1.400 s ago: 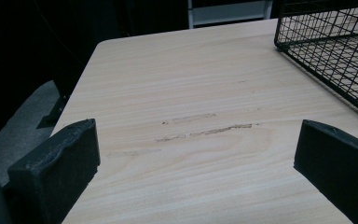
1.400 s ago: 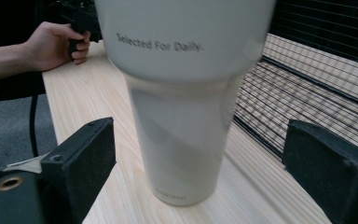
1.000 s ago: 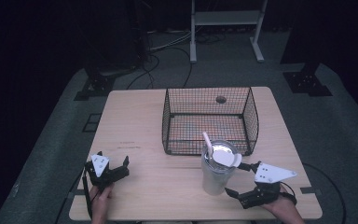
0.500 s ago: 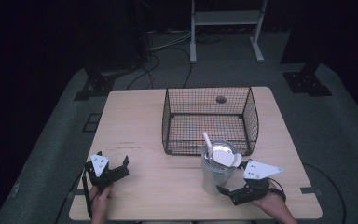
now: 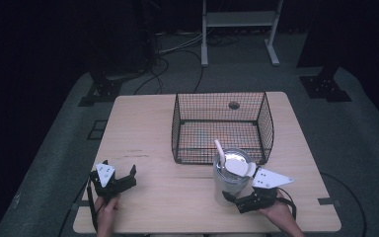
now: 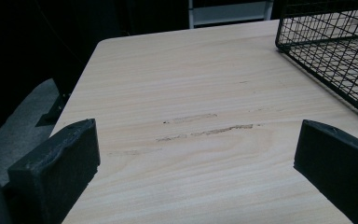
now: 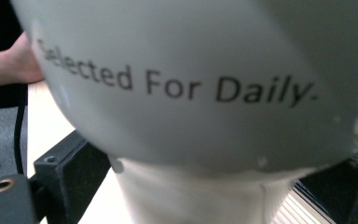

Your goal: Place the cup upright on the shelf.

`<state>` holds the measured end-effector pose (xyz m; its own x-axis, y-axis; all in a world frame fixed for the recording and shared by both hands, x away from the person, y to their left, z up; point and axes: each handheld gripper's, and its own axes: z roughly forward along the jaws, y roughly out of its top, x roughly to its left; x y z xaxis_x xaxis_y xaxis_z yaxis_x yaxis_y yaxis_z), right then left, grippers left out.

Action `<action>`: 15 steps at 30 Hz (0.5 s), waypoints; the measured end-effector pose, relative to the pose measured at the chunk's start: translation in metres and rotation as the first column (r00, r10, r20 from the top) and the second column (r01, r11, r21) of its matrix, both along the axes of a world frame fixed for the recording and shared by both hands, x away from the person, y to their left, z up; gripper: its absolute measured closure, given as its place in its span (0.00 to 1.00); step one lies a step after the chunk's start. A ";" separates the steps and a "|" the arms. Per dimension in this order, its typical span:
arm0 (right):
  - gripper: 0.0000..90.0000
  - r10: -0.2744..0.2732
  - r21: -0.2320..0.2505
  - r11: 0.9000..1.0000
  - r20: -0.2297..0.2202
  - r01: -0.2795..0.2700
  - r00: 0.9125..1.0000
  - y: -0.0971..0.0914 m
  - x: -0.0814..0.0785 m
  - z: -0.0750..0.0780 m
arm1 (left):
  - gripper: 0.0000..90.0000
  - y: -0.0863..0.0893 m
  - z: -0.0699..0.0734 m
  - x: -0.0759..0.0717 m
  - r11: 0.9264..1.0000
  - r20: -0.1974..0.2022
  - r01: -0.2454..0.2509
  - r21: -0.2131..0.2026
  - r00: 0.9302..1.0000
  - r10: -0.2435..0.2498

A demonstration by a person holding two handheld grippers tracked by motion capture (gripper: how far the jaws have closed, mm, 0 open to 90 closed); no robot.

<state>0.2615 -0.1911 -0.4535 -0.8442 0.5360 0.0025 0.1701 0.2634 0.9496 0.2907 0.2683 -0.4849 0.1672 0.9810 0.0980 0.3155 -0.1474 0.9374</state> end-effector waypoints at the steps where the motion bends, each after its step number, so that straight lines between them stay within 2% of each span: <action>1: 0.07 -0.001 0.006 1.000 -0.003 0.001 1.000 0.001 0.000 -0.001 | 0.00 0.000 0.000 0.000 1.000 0.000 0.000 0.001 1.000 0.000; 15: 0.08 -0.014 0.050 0.999 0.026 0.013 1.000 0.005 0.001 -0.005 | 0.00 0.000 0.000 0.000 1.000 -0.002 0.000 -0.002 1.000 0.000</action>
